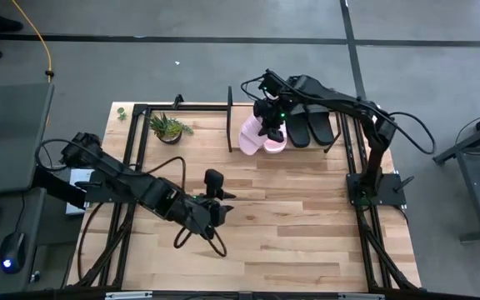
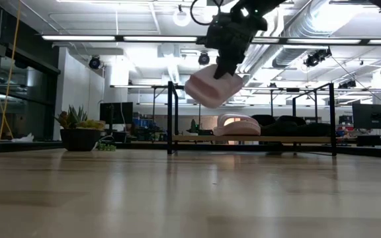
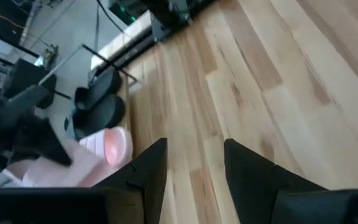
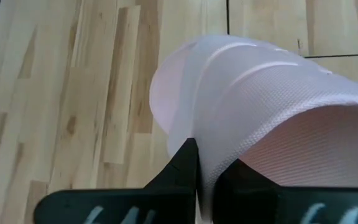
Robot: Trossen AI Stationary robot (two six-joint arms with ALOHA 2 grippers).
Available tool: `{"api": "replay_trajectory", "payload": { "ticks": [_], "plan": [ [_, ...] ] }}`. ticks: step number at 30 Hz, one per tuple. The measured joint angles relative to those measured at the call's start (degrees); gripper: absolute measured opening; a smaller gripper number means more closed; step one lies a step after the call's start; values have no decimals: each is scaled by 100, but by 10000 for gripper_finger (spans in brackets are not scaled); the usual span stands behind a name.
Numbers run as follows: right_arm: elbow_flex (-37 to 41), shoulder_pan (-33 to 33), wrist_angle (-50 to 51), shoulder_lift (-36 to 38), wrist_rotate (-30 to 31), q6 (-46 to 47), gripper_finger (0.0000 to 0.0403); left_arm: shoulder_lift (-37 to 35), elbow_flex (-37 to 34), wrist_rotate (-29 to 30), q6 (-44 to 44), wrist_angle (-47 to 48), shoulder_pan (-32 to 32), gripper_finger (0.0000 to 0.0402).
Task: Pick and place slides into the shelf
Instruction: Put the pink slide on the shelf
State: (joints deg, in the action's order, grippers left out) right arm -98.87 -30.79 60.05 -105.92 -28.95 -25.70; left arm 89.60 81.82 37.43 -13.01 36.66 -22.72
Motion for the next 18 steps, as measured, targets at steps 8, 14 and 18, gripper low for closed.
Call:
{"api": "replay_trajectory", "payload": {
  "ticks": [8,14,18],
  "plan": [
    [-318,-75,124,-357,-3,-479,2,-491,-4,-369,44,-7,22,143],
    [-328,-221,51,-527,-4,-842,2,-731,3,-637,86,8,22,143],
    [-328,-307,60,-589,-8,-1207,2,-833,3,-647,87,40,22,143]
  ]
}}
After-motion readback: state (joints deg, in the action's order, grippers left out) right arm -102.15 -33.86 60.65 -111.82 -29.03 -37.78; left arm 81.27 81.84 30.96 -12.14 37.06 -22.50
